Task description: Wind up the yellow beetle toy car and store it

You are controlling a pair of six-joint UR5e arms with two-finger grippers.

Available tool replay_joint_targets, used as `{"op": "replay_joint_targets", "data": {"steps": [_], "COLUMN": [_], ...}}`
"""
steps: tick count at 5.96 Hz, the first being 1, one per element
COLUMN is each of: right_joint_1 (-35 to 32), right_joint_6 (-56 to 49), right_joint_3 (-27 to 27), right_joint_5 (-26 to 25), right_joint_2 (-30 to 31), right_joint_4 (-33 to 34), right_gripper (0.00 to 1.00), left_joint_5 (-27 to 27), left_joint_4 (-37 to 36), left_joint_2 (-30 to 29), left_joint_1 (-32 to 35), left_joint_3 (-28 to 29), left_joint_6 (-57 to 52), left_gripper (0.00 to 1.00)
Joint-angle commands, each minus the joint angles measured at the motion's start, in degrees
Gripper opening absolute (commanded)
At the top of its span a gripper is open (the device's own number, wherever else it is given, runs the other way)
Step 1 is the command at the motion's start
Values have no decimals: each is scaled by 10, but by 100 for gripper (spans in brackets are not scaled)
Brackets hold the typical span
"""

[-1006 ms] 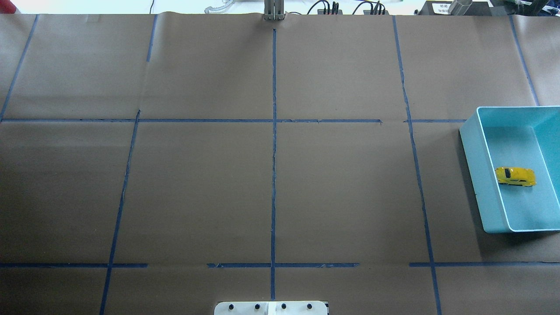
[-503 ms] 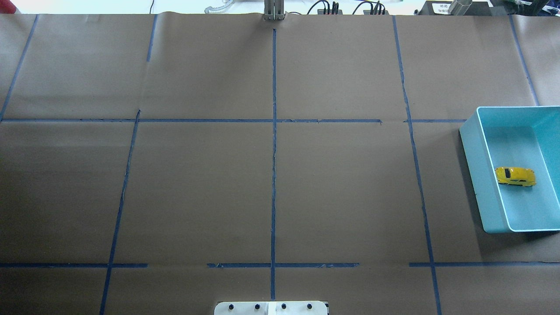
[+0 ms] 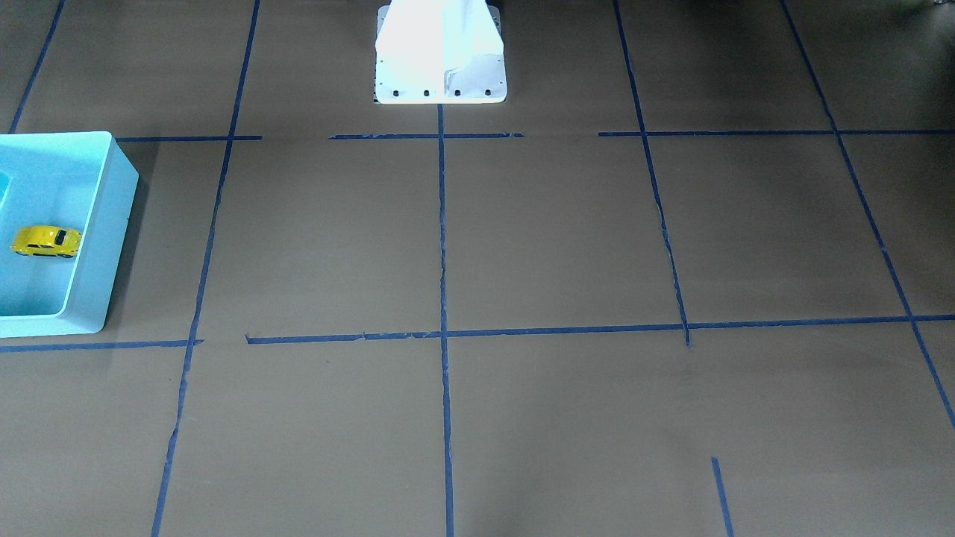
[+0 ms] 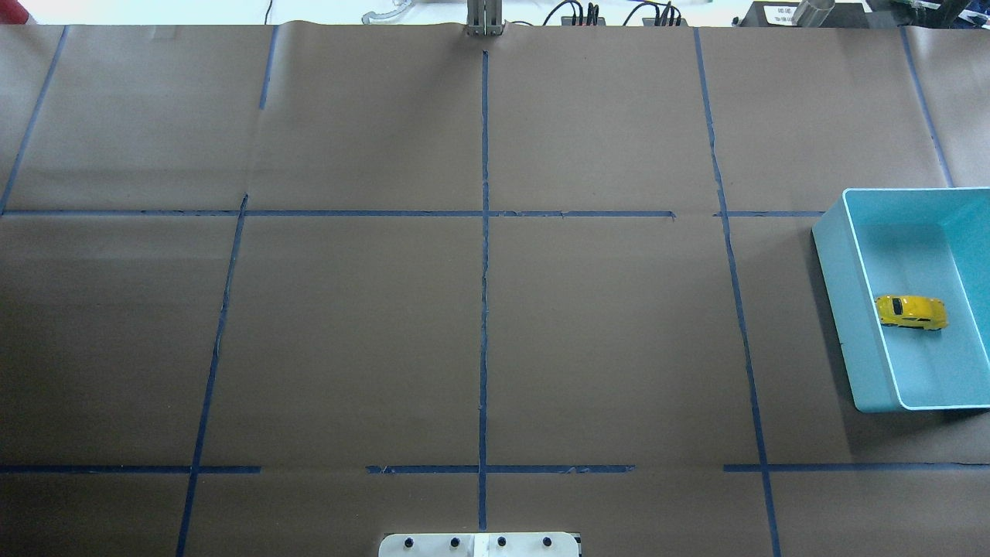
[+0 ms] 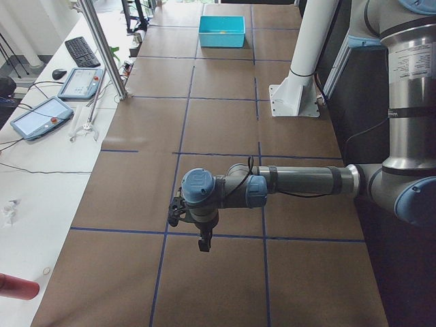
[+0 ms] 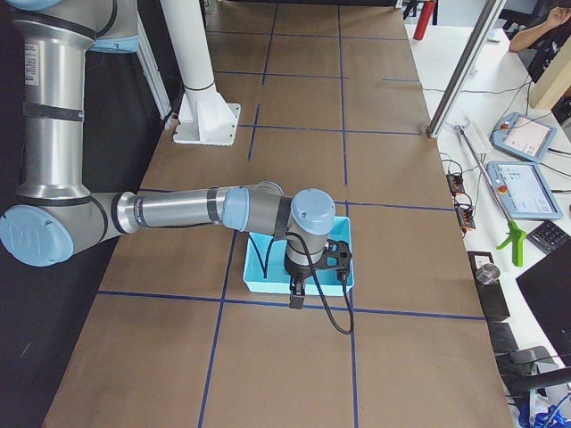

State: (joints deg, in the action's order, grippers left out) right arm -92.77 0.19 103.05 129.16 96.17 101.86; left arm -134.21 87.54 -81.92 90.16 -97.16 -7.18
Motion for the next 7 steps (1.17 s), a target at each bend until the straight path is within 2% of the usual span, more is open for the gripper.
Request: {"op": "replay_joint_targets", "data": {"steps": [1,2,4,5,6,7], "right_joint_1": [1,1,0,0,0,0], "right_joint_6": [12,14,17,17,17,8], "right_joint_3": [-67,-86,-86,-66,-31,0], "right_joint_5": [0,3,43,58,58,49], "right_joint_2": [9,12,18,15,5,7], "right_joint_4": [-84,-173,-179,-151,-44,-15], "right_gripper": [100,100,100,100,100,100], "left_joint_5": [0,0,0,0,0,0], "left_joint_4": [0,0,0,1,0,1], "left_joint_2": [-1,-1,-1,-1,0,-3], "left_joint_1": [-1,-1,-1,-1,0,-1], "left_joint_3": [0,0,0,0,0,0], "left_joint_6": [1,1,1,1,1,1], "left_gripper": [100,100,100,100,100,100]}}
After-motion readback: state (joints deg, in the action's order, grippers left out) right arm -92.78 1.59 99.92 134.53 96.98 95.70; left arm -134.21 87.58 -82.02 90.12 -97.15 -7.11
